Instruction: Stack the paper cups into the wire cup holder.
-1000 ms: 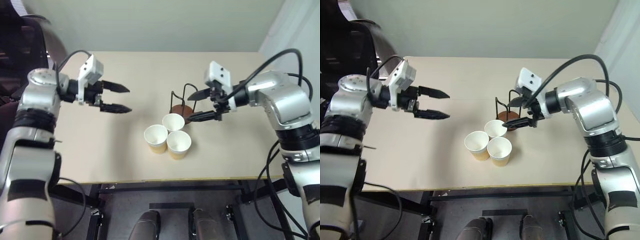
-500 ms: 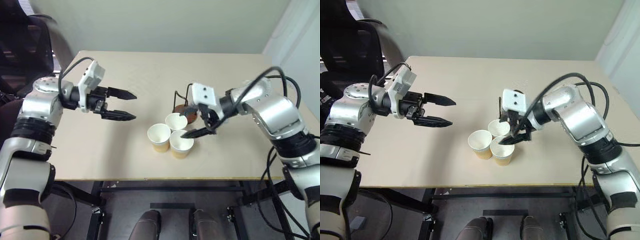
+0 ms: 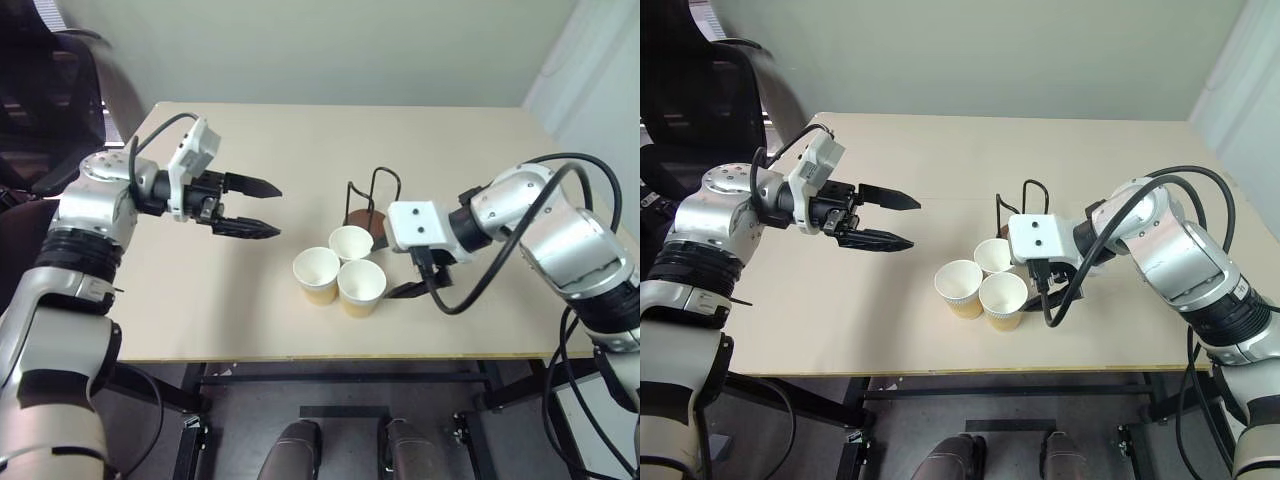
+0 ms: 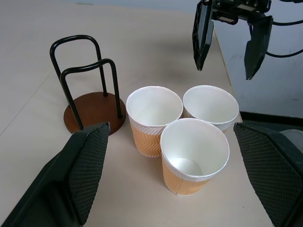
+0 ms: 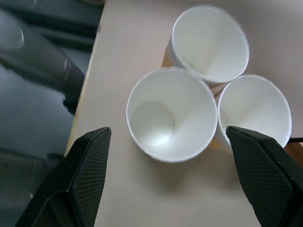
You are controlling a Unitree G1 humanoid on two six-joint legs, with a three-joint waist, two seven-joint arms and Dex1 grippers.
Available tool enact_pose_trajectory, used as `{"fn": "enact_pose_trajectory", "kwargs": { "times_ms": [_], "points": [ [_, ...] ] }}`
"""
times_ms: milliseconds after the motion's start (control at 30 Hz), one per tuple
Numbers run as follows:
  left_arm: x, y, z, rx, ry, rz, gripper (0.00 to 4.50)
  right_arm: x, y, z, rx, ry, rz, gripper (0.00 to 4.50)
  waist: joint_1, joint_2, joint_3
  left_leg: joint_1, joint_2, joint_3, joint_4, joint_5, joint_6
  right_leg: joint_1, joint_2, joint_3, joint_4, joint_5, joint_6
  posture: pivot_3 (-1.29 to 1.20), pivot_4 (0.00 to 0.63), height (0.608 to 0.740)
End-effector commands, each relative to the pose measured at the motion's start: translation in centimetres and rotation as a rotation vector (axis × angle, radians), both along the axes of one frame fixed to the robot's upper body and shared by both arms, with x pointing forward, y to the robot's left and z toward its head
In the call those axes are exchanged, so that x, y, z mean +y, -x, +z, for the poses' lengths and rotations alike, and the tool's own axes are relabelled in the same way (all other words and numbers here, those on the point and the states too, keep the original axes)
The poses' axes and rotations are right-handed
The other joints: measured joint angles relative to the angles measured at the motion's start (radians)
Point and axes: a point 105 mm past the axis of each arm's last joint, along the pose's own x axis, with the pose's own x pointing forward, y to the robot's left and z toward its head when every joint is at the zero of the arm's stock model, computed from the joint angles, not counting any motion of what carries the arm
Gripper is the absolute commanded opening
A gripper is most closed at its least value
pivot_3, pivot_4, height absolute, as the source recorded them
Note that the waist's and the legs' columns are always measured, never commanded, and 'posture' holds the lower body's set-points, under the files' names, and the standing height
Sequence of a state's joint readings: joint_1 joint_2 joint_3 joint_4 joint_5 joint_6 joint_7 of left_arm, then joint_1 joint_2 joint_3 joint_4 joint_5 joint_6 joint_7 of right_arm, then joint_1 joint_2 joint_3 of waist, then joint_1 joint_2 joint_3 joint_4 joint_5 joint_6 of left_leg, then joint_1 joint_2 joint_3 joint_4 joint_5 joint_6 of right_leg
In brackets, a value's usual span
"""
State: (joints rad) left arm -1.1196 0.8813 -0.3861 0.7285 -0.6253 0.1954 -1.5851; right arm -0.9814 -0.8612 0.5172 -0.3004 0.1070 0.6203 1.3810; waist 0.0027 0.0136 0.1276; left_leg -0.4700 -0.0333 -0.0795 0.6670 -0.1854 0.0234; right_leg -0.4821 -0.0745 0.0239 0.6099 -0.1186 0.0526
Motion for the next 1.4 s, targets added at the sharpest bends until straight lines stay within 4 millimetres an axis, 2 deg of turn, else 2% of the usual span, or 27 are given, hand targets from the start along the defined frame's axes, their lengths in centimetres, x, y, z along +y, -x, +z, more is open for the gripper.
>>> {"fn": "enact_pose_trajectory", "kwargs": {
  "times_ms": [33, 433, 967, 1100, 1367, 1400],
  "points": [
    [-0.1, 0.3, 1.4, -0.043, -0.003, -0.033, 4.50, 0.3, 0.8, -0.1, -0.074, 0.051, 0.078, 3.93, 0.000, 0.000, 0.000, 0.000, 0.000, 0.000, 0.000, 0.000, 0.000, 0.000, 0.000, 0.000, 0.000, 0.000, 0.000, 0.00, 0.150, 0.740],
    [0.1, 0.2, 1.6, -0.054, -0.008, -0.027, 4.50, 1.5, 1.5, -2.0, -0.118, 0.110, 0.171, 3.93, -0.001, 0.000, 0.000, 0.000, 0.000, 0.000, 0.000, 0.000, 0.001, 0.000, 0.000, 0.000, 0.000, 0.000, 0.001, 0.00, 0.150, 0.740],
    [0.4, 0.3, 1.6, -0.061, -0.008, -0.021, 4.50, 1.0, 1.2, -4.8, -0.133, 0.227, 0.240, 3.93, -0.001, 0.000, 0.000, 0.001, 0.000, 0.000, 0.000, 0.000, 0.001, 0.001, 0.000, 0.000, 0.000, 0.000, 0.001, 0.00, 0.150, 0.740],
    [0.4, 0.4, 1.6, -0.062, -0.007, -0.022, 4.50, 0.8, 0.8, -5.5, -0.160, 0.266, 0.260, 3.11, -0.001, 0.000, 0.000, 0.001, 0.000, 0.000, 0.000, 0.000, 0.001, 0.001, 0.000, 0.000, 0.000, 0.000, 0.001, 0.00, 0.150, 0.740],
    [0.4, 0.3, 1.7, -0.065, -0.010, -0.019, 4.50, -0.2, 0.5, -5.4, -0.182, 0.313, 0.277, 0.23, -0.001, 0.000, 0.000, 0.000, 0.000, 0.000, 0.000, 0.000, 0.001, 0.001, 0.000, 0.000, 0.000, 0.000, 0.001, 0.00, 0.150, 0.740],
    [0.4, 0.3, 1.7, -0.065, -0.010, -0.019, 4.50, -0.4, 0.5, -5.3, -0.180, 0.319, 0.279, 0.03, -0.001, 0.000, 0.000, 0.000, 0.000, 0.000, 0.000, 0.000, 0.001, 0.001, 0.000, 0.000, 0.000, 0.000, 0.001, 0.00, 0.150, 0.740]
  ]
}}
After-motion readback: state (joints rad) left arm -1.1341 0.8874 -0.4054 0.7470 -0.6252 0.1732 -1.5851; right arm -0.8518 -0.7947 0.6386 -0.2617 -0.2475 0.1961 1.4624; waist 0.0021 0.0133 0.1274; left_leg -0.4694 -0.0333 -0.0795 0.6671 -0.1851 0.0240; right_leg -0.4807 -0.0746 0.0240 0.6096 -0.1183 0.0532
